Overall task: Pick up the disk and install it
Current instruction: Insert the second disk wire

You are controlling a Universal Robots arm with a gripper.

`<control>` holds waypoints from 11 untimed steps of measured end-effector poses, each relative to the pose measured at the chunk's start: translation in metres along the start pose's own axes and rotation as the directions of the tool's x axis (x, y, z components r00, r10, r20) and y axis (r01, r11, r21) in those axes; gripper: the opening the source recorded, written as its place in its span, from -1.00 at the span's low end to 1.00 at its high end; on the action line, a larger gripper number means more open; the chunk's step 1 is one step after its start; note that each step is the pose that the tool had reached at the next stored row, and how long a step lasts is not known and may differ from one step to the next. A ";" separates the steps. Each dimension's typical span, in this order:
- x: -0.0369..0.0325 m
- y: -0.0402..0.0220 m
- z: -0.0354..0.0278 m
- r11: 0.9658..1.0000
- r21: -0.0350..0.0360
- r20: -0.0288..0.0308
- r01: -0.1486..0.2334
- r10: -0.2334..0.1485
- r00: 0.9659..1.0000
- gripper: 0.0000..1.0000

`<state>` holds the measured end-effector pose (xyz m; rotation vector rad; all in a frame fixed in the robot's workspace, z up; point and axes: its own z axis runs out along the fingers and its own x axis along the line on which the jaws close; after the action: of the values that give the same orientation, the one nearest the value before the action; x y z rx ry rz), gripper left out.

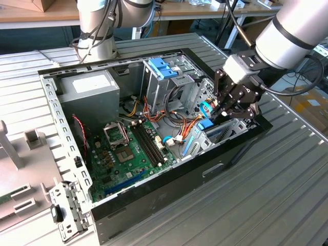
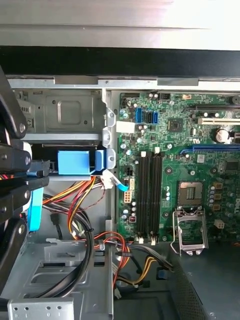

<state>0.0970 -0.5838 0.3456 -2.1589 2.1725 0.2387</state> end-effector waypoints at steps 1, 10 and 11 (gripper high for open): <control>-0.0001 -0.0020 -0.0002 1.000 0.000 0.000 0.000 0.000 1.000 -0.67; -0.0010 -0.0104 -0.0125 1.000 -0.004 0.001 0.009 -0.009 1.000 -0.52; -0.0012 -0.0103 -0.0132 1.000 -0.004 0.002 0.009 -0.009 1.000 -0.52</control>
<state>0.1081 -0.5847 0.3582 -2.1693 2.1633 0.2447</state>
